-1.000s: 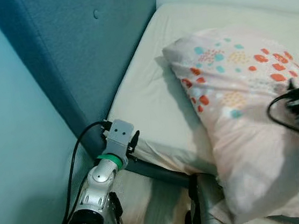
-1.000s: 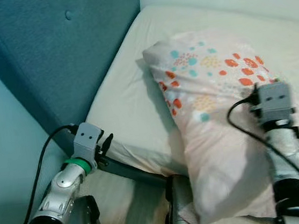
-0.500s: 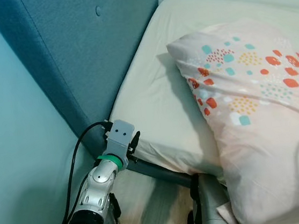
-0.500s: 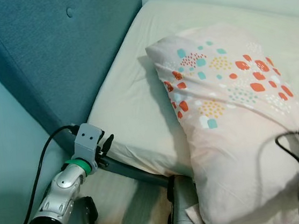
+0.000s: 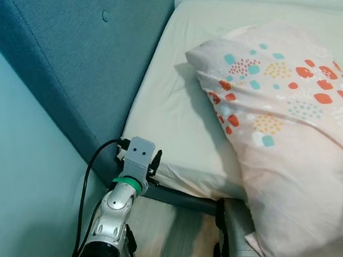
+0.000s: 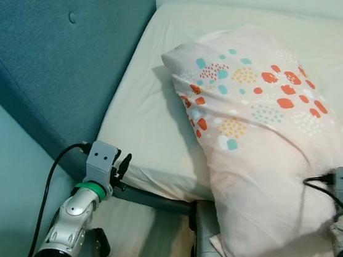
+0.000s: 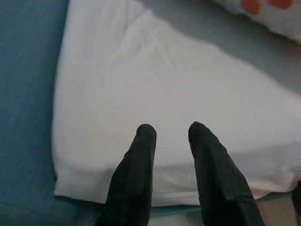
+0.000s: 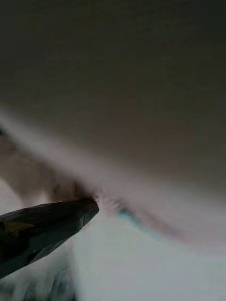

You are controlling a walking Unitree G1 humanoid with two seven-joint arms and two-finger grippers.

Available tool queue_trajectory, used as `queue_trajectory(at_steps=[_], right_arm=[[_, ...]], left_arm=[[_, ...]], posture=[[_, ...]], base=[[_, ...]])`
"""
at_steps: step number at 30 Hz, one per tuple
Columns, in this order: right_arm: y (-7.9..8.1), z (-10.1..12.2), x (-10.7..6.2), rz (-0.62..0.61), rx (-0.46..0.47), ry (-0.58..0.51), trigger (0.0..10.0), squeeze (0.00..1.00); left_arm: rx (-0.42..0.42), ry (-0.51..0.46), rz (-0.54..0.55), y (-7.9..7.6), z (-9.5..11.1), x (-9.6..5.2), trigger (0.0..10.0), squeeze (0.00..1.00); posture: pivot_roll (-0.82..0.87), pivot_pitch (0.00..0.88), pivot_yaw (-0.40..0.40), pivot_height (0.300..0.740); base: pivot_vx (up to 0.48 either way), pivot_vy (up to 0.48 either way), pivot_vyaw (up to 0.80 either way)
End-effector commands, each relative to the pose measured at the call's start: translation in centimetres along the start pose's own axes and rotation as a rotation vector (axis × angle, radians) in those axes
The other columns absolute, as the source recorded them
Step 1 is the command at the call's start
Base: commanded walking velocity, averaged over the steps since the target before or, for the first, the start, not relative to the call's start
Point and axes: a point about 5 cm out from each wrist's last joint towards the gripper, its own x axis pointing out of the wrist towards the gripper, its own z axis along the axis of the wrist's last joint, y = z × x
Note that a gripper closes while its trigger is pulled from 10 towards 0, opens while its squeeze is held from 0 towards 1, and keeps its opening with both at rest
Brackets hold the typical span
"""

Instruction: Clean up the room

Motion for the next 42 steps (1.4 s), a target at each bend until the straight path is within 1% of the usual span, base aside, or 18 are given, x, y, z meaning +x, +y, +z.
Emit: queue_trajectory(at_steps=[1, 5, 6, 7, 8, 9, 10, 13, 14, 17, 20, 26, 30, 33, 35, 36, 39, 42], right_arm=[[3.9, -0.7, -0.8, 0.202, -0.024, 0.000, 10.0, 0.00], [8.2, 5.1, -1.7, 0.436, 0.121, -0.261, 10.0, 0.00], [8.2, 5.1, -1.7, 0.436, 0.121, -0.261, 10.0, 0.00], [10.3, 8.2, -2.8, 0.566, 0.208, -0.386, 10.0, 0.00], [10.3, 8.2, -2.8, 0.566, 0.208, -0.386, 10.0, 0.00], [12.2, 11.6, -4.4, 0.698, 0.299, -0.508, 10.0, 0.00], [12.2, 11.6, -4.4, 0.698, 0.299, -0.508, 10.0, 0.00], [15.2, 17.6, -8.1, 0.939, 0.426, -0.700, 10.0, 0.00], [15.2, 17.6, -8.1, 0.939, 0.426, -0.700, 10.0, 0.00], [16.7, 20.4, -10.4, 1.078, 0.466, -0.790, 10.0, 0.00], [18.8, 24.4, -14.5, 1.265, 0.479, -0.929, 10.0, 0.00], [19.8, 27.0, -19.6, 1.465, 0.429, -1.098, 10.0, 0.00], [19.7, 25.5, -19.6, 1.473, 0.377, -1.089, 10.0, 0.00], [19.3, 20.6, -15.8, 1.367, 0.347, -0.902, 10.0, 0.00], [19.3, 20.6, -15.8, 1.367, 0.347, -0.902, 10.0, 0.00], [18.1, 15.7, -11.9, 1.193, 0.378, -0.691, 10.0, 0.00], [17.3, 13.4, -10.4, 1.098, 0.378, -0.614, 10.0, 0.00], [14.2, 7.6, -6.4, 0.756, 0.446, -0.334, 10.0, 0.00]], left_arm=[[0.005, 0.021, -0.001, -0.1, -0.4, -0.3, 10.0, 0.00], [0.008, 0.020, 0.000, 0.1, -0.4, -0.3, 10.0, 0.00], [0.008, 0.020, 0.000, 0.1, -0.4, -0.3, 10.0, 0.00], [0.009, 0.019, 0.002, 0.2, -0.3, -0.2, 10.0, 0.00], [0.009, 0.019, 0.002, 0.2, -0.3, -0.2, 10.0, 0.00], [0.009, 0.014, 0.009, 0.4, -0.1, -0.2, 10.0, 0.00], [0.009, 0.014, 0.009, 0.4, -0.1, -0.2, 10.0, 0.00], [0.002, -0.014, 0.043, 1.4, 0.8, 0.1, 10.0, 0.00], [0.002, -0.014, 0.043, 1.4, 0.8, 0.1, 10.0, 0.00], [-0.023, -0.052, 0.100, 3.0, 2.1, 0.3, 10.0, 0.00], [-0.046, -0.168, 0.314, 7.4, 5.6, 0.4, 10.0, 0.00], [-0.023, -0.324, 0.501, 11.3, 9.9, -0.4, 10.0, 0.00], [-0.016, -0.356, 0.474, 11.3, 10.8, -0.7, 10.0, 0.00], [-0.012, -0.320, 0.359, 9.4, 9.7, -0.7, 10.0, 0.00], [-0.012, -0.320, 0.359, 9.4, 9.7, -0.7, 10.0, 0.00], [-0.018, -0.289, 0.291, 8.1, 8.7, -0.7, 10.0, 0.00], [-0.022, -0.279, 0.272, 7.7, 8.4, -0.8, 10.0, 0.00], [-0.029, -0.259, 0.228, 7.0, 8.0, -0.6, 10.0, 0.00]], posture=[[-0.04, 0.065, 0.056, 0.555], [-0.04, 0.062, 0.063, 0.555], [-0.04, 0.062, 0.063, 0.555], [-0.03, 0.061, 0.064, 0.555], [-0.03, 0.061, 0.064, 0.555], [-0.03, 0.058, 0.067, 0.555], [-0.03, 0.058, 0.067, 0.555], [-0.03, 0.053, 0.070, 0.555], [-0.03, 0.053, 0.070, 0.555], [-0.03, 0.052, 0.073, 0.555], [-0.04, 0.048, 0.083, 0.555], [-0.03, 0.044, 0.079, 0.555], [-0.02, 0.044, 0.069, 0.555], [-0.03, 0.044, 0.063, 0.555], [-0.03, 0.044, 0.063, 0.555], [-0.04, 0.045, 0.054, 0.555], [-0.04, 0.045, 0.052, 0.555], [-0.05, 0.044, 0.062, 0.555]], base=[[0.000, 0.000, 0.00], [0.000, 0.000, 0.00], [0.000, 0.000, 0.00], [0.000, 0.000, 0.00], [0.000, 0.000, 0.00], [0.000, 0.000, 0.00], [0.000, 0.000, 0.00], [0.000, 0.000, 0.00], [0.000, 0.000, 0.00], [0.000, 0.000, 0.00], [0.000, 0.000, 0.00], [0.000, 0.000, 0.00], [0.000, 0.000, 0.00], [0.000, 0.000, 0.00], [0.000, 0.000, 0.00], [0.000, 0.000, 0.00], [0.000, 0.000, 0.00], [0.000, 0.000, 0.00]])
